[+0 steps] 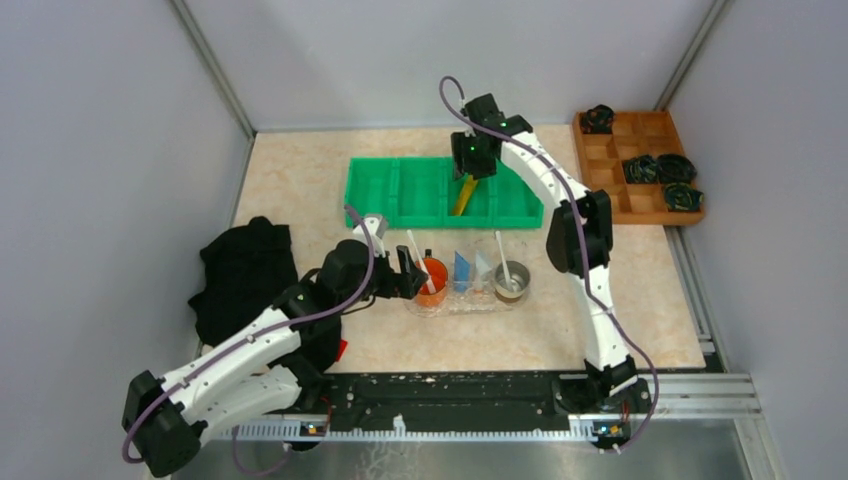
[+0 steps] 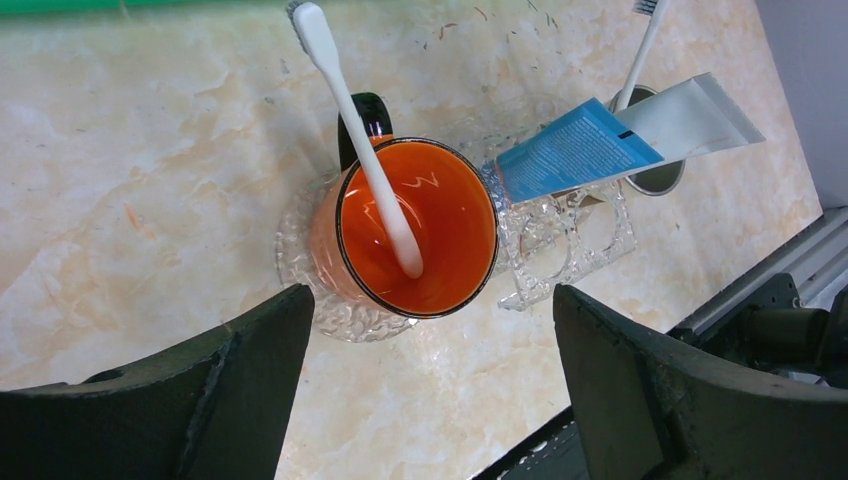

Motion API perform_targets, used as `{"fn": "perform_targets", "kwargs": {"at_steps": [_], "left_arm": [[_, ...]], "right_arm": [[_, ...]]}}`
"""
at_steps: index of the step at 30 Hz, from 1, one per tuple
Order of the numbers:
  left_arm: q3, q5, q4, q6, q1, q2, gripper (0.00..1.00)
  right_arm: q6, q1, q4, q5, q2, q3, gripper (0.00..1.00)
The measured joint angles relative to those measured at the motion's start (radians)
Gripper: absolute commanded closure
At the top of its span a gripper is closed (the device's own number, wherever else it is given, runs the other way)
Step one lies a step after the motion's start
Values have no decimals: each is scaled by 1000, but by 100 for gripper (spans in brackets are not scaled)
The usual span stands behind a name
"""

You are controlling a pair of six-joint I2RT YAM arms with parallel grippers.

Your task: Prepare toiletry sets of a toothbrush and toothpaste on the tray

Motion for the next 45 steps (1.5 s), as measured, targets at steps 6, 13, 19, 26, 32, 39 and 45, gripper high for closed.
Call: {"fn": "perform_targets", "kwargs": {"at_steps": [6, 13, 19, 26, 32, 39, 45], "left_arm": [[-6, 23, 32, 0, 0, 22, 5], [-18, 29, 42, 0, 0, 36, 5], [-18, 29, 42, 0, 0, 35, 5], [-23, 28, 43, 0, 0, 34, 5], [-30, 27, 43, 0, 0, 35, 5], [-30, 19, 44, 0, 0, 46, 5], [-30, 9, 43, 0, 0, 61, 6]], "right_arm": [[14, 2, 17, 1, -1, -116, 48], [19, 18, 31, -2, -19, -280, 52], [15, 23, 58, -5, -58, -330, 86], [26, 21, 70, 3, -78, -335, 94], [18, 23, 35, 14, -79, -253, 95], [-29, 23, 21, 21, -136, -81, 96], [-59, 23, -3, -13, -275, -75, 96]]}}
